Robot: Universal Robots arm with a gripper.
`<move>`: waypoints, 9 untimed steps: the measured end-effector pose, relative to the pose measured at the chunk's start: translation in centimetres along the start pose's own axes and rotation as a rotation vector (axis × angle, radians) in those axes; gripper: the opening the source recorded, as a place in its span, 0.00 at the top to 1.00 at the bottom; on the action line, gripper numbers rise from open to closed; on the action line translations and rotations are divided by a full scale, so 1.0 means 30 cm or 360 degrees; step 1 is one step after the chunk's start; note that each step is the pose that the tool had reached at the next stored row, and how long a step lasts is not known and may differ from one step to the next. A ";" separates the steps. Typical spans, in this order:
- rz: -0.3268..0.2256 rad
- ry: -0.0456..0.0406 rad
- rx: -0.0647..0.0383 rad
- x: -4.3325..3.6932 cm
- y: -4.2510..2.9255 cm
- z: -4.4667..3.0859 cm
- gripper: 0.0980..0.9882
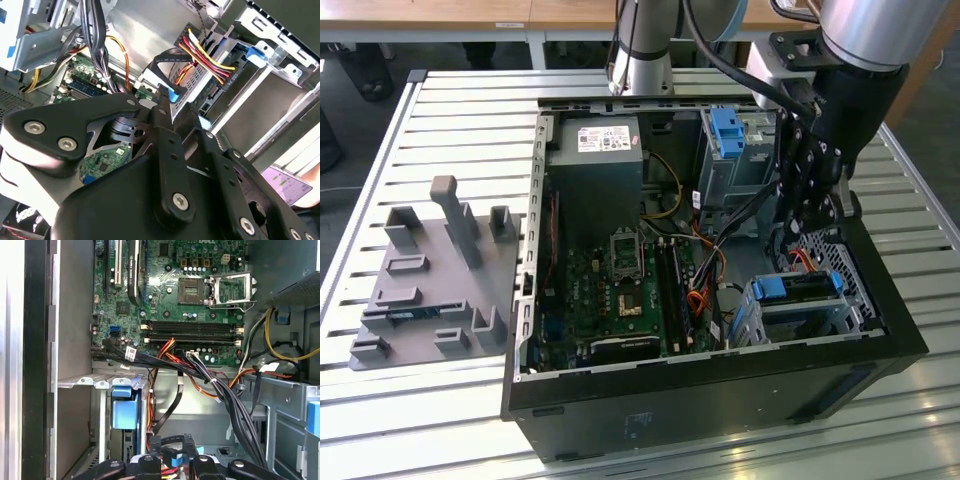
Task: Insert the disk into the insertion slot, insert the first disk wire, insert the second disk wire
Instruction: 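Insert the second disk wire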
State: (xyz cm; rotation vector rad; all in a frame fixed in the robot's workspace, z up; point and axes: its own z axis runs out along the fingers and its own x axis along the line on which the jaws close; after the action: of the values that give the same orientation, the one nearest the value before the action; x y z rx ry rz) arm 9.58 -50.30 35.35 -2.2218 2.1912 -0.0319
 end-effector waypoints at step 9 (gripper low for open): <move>0.0011 0.0024 0.0000 -0.005 -0.003 0.021 0.85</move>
State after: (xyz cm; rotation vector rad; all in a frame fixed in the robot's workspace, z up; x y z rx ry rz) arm 9.70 -50.15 34.74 -2.2212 2.2064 -0.0483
